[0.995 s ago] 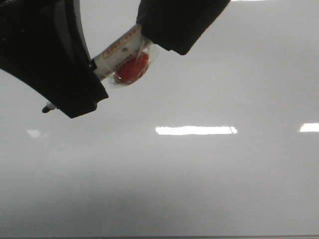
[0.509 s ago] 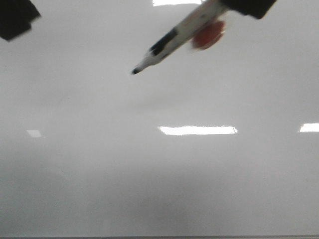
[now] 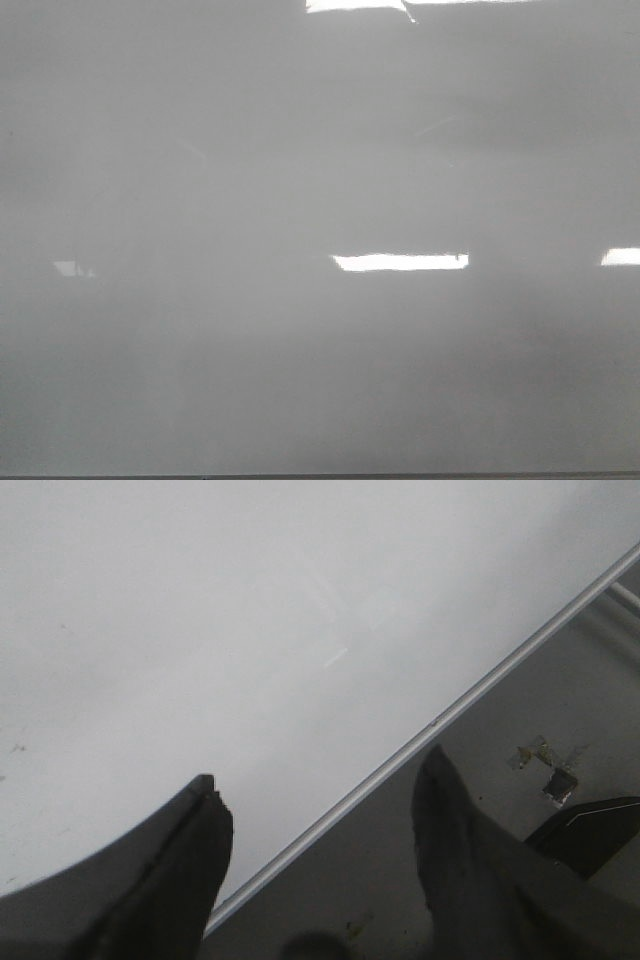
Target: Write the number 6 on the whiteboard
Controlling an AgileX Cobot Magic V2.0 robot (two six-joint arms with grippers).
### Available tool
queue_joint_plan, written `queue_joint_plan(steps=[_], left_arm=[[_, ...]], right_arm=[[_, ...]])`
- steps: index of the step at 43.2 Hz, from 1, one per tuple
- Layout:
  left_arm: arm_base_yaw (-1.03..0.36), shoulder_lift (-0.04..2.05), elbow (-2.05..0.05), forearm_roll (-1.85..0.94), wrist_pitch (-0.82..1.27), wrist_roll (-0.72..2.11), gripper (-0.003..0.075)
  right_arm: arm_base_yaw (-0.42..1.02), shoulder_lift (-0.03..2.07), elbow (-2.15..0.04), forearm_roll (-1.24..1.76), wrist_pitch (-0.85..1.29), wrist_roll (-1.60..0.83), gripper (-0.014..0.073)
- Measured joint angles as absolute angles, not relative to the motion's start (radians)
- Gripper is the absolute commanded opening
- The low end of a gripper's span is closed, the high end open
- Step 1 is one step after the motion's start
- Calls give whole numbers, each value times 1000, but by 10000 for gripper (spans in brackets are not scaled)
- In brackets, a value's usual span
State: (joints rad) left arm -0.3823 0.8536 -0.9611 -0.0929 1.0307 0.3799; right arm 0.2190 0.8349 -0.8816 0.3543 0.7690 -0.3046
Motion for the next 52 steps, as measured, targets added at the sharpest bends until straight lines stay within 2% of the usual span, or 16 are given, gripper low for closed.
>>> queue_joint_plan(steps=[9,22,42,52], left_arm=[[-378,854,-960,-95,1005,376,399],[-378,854,-960,-95,993,376,399],[-378,854,-960,-97,993,376,399],[-378,854,-960,-97,986,376,400]], right_arm=[[214,867,-770,495,580,-351,-67],[214,1022,-781,803,487,-680,-67],[214,1240,-927,834,378,-755,-67],[214,1349,-1003,835,412,-757,-66]])
